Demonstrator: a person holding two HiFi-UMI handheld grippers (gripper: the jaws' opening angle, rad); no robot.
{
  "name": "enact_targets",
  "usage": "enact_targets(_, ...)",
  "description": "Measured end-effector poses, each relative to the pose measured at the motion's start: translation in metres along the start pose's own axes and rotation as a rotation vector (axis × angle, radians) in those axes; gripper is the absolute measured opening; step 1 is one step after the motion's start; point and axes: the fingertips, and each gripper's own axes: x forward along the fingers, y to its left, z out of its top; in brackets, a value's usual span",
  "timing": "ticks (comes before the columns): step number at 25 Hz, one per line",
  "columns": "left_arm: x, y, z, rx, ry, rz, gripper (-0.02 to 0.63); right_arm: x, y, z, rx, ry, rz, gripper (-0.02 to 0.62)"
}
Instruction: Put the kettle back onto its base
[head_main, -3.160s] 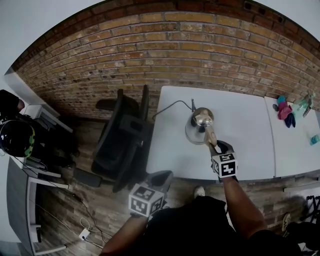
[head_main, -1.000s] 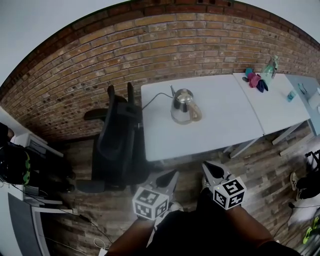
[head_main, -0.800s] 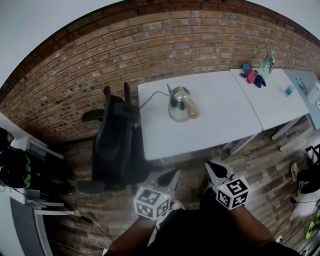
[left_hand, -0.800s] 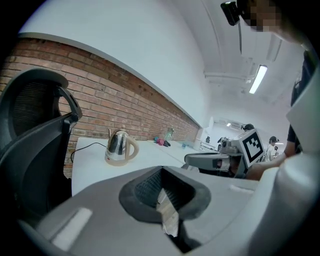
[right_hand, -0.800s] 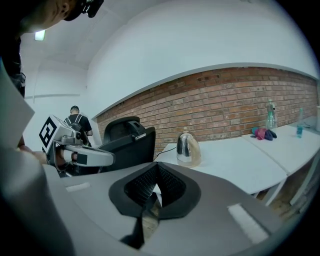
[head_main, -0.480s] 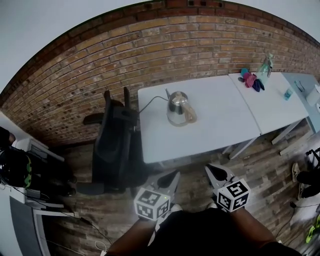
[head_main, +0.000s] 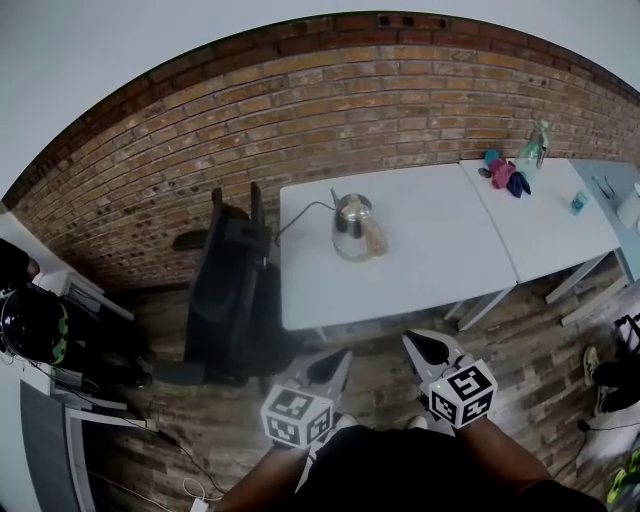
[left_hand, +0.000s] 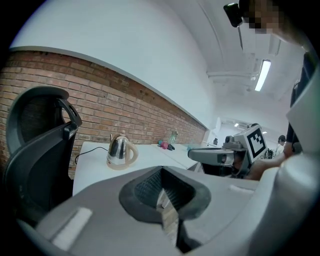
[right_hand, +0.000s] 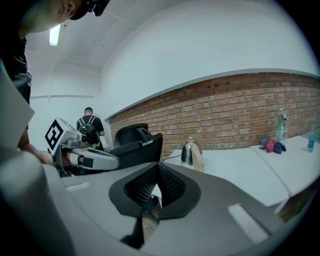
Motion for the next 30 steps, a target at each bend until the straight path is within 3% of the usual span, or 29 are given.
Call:
enact_targets(7,0.008,-0.018,0.001,-0.002,-0.014,0.032,0.0,-0.019,-0.007,0.008,-0.021,-0.014,0.03,0.025)
enact_targets(30,0.034,-0.049,0.004,0.023,0.002,0.018,0.0,-0.038,-0.031,0.001,-0.027,-0.025,0.031,0.025)
